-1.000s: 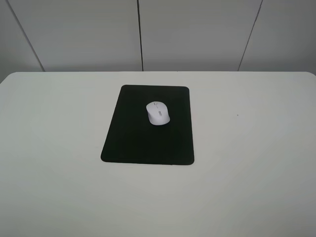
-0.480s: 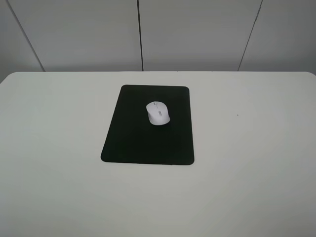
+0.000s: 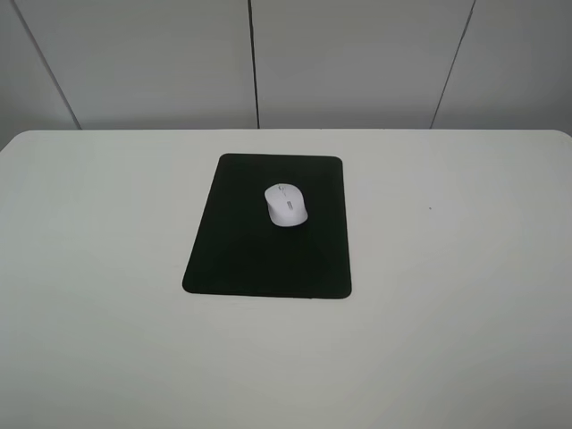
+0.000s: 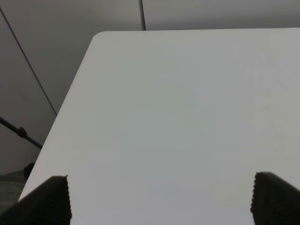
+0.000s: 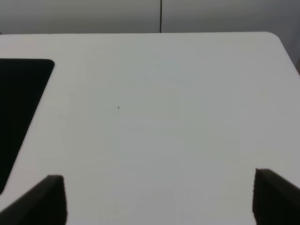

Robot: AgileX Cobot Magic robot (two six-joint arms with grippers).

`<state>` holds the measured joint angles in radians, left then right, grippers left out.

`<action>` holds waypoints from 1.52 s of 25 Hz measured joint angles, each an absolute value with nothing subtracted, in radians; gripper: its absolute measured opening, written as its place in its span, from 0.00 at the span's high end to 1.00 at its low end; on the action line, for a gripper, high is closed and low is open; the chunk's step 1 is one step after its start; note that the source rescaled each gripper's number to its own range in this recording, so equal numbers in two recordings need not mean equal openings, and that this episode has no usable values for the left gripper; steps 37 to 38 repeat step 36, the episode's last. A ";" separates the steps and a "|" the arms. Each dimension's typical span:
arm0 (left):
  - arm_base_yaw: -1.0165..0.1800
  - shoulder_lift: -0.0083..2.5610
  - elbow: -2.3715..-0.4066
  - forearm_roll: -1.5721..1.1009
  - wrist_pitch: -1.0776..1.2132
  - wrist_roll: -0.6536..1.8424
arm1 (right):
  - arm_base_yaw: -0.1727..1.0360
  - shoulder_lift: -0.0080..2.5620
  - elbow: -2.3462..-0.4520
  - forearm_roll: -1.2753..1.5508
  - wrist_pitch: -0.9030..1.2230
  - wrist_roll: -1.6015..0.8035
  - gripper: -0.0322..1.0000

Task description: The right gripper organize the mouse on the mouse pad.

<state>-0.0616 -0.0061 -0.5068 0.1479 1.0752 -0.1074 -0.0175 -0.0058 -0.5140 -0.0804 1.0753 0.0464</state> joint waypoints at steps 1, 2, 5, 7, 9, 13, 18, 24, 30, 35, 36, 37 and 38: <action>-0.062 -0.006 -0.507 0.148 1.075 -0.107 | -0.018 -0.006 -0.514 -0.079 1.075 0.043 0.14; -0.062 -0.006 -0.507 0.148 1.075 -0.107 | -0.018 -0.006 -0.514 -0.078 1.075 0.042 0.14; -0.062 -0.006 -0.507 0.148 1.075 -0.107 | -0.018 -0.006 -0.514 -0.078 1.075 0.041 0.14; -0.062 -0.006 -0.507 0.148 1.075 -0.107 | -0.018 -0.006 -0.514 -0.078 1.075 0.040 0.14; -0.062 -0.006 -0.507 0.148 1.075 -0.107 | -0.018 -0.006 -0.514 -0.078 1.075 0.039 0.14; -0.062 -0.006 -0.507 0.148 1.075 -0.107 | -0.018 -0.006 -0.514 -0.078 1.075 0.039 0.14; -0.062 -0.006 -0.507 0.148 1.075 -0.107 | -0.018 -0.006 -0.514 -0.078 1.075 0.039 0.14; -0.062 -0.006 -0.507 0.148 1.075 -0.107 | -0.018 -0.006 -0.514 -0.078 1.075 0.039 0.14; -0.062 -0.006 -0.507 0.148 1.075 -0.107 | -0.018 -0.006 -0.514 -0.078 1.075 0.039 0.14; -0.062 -0.006 -0.507 0.148 1.075 -0.107 | -0.018 -0.006 -0.514 -0.078 1.075 0.039 0.14; -0.062 -0.006 -0.507 0.148 1.075 -0.107 | -0.018 -0.006 -0.514 -0.078 1.075 0.039 0.14; -0.062 -0.006 -0.507 0.148 1.075 -0.107 | -0.018 -0.006 -0.514 -0.078 1.075 0.039 0.14; -0.062 -0.006 -0.507 0.148 1.075 -0.107 | -0.018 -0.006 -0.514 -0.078 1.075 0.039 0.14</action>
